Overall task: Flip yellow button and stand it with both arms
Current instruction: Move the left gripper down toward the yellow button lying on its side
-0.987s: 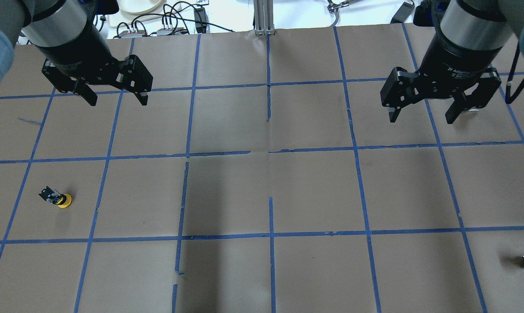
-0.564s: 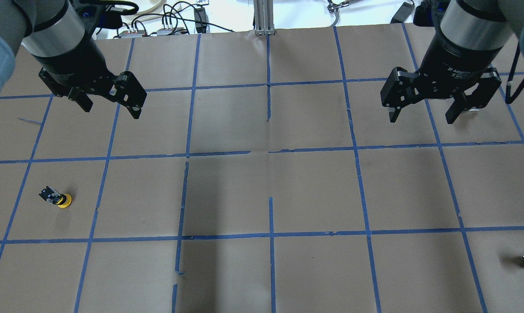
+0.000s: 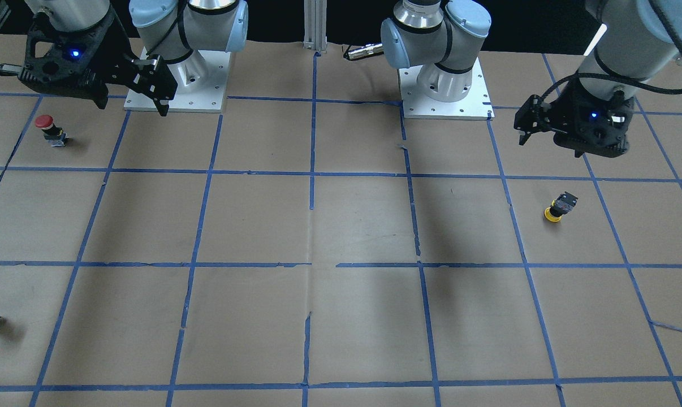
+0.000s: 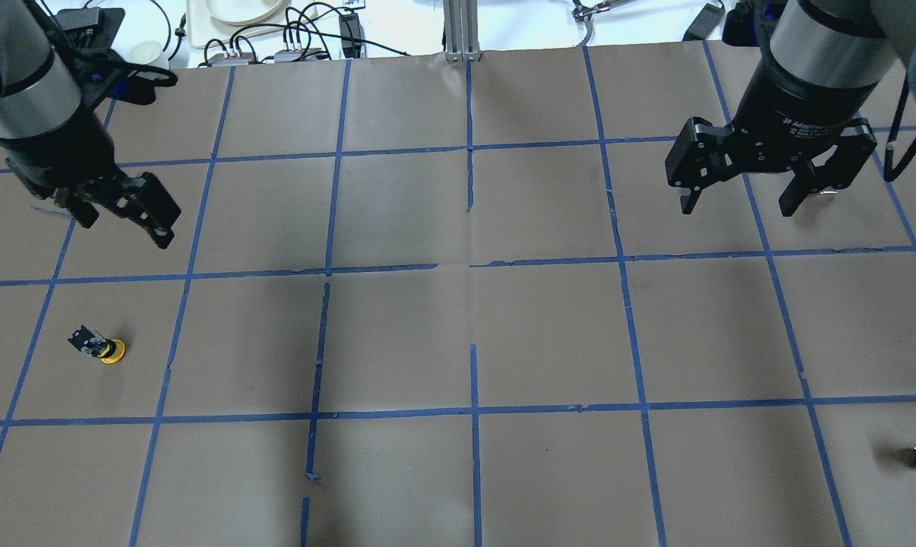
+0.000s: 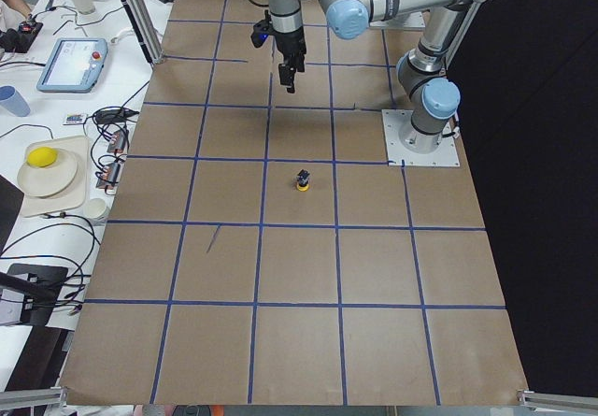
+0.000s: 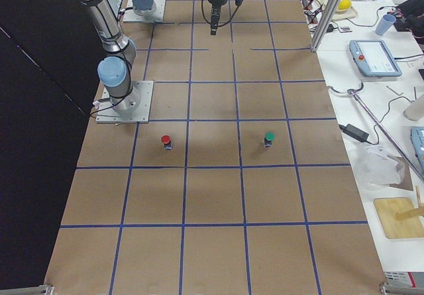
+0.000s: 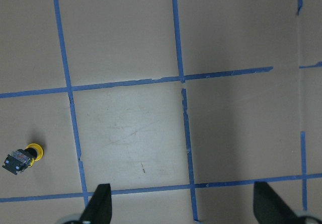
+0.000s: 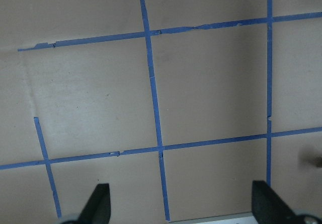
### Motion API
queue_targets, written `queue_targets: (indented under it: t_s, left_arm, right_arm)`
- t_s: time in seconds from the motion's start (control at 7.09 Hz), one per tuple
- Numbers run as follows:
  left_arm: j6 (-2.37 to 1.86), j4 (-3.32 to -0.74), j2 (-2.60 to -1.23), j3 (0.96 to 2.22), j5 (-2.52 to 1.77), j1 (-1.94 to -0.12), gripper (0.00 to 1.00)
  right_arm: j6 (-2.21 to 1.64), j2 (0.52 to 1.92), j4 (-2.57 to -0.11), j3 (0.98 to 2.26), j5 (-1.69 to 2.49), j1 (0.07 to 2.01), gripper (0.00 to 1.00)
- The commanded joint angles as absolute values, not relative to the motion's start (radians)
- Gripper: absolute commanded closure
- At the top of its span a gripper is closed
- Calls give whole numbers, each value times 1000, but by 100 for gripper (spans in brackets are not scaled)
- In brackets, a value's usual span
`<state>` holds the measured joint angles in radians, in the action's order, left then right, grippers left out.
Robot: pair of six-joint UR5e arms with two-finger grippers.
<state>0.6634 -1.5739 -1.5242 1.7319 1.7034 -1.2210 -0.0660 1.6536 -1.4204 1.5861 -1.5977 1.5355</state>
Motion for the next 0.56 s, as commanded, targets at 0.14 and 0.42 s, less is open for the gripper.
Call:
queue_targets:
  t_s: [0.14, 0.42]
  left_arm:
    - [1009, -1285, -1535, 1947, 1632, -1002, 0]
    - [1160, -1062, -1555, 2067, 1574, -924, 0]
  right_arm:
    - [-67, 1654, -1420, 1586, -1595, 1536, 0]
    - [-67, 1654, -1420, 1586, -1592, 1536, 0]
